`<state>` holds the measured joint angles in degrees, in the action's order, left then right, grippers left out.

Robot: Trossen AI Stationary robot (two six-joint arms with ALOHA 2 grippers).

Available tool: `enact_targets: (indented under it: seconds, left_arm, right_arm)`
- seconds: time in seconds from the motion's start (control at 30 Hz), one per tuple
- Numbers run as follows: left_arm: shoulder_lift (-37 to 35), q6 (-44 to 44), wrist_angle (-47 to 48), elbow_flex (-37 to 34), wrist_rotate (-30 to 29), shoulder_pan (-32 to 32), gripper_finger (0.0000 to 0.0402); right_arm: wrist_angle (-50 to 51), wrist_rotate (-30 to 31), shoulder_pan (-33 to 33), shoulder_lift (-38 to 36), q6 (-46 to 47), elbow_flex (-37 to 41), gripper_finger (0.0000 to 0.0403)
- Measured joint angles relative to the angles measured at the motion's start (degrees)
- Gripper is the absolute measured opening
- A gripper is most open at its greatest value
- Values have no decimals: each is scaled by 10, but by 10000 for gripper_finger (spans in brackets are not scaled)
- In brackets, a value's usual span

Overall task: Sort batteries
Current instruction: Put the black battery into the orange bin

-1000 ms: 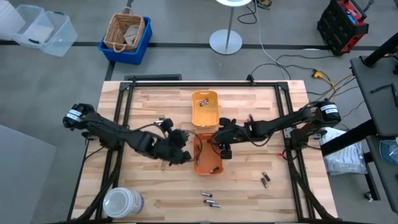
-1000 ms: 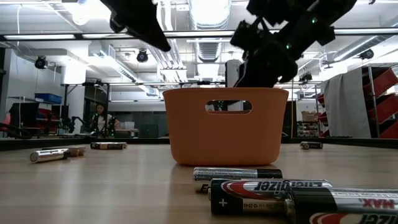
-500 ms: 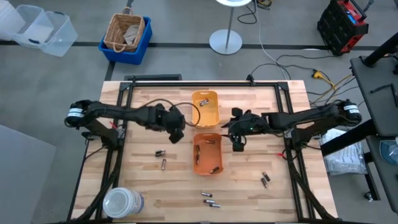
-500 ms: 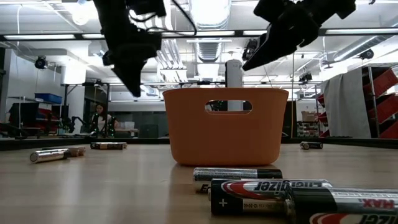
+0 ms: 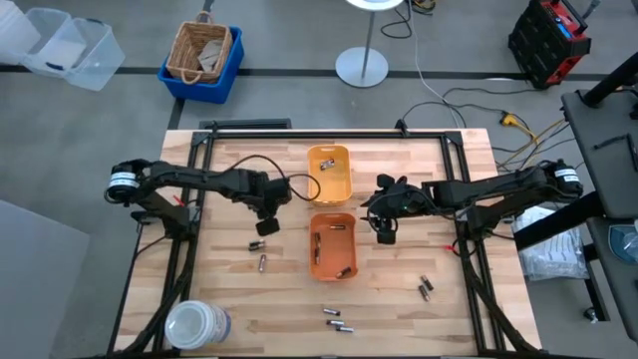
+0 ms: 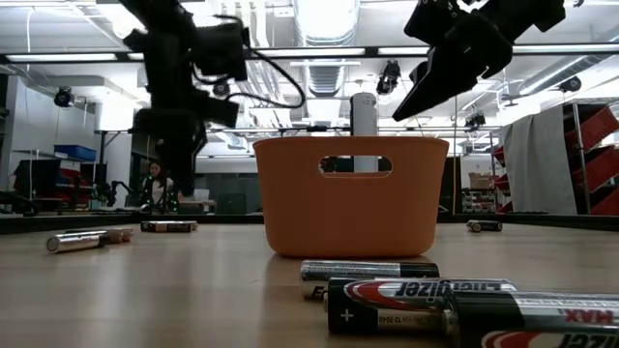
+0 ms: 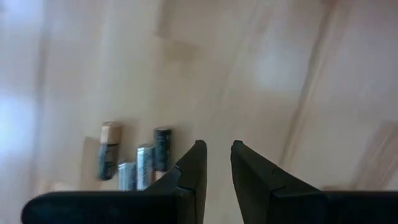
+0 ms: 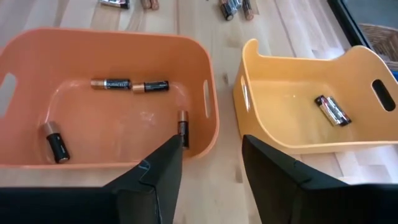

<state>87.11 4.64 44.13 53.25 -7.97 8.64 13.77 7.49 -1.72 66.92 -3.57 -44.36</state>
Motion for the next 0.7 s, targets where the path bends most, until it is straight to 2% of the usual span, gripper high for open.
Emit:
enact_targets:
  seconds: [0.37, 0.53, 0.7]
  left_arm:
    - [0, -27, -90, -92, -13, 1, 55]
    - [0, -27, -94, -93, -25, 1, 55]
    - [-1, -41, -95, -86, -65, 4, 55]
  right_arm:
    - [0, 0, 0, 3, 1, 1, 159]
    - [-3, 0, 0, 6, 2, 1, 152]
    - [-4, 0, 0, 7, 2, 1, 152]
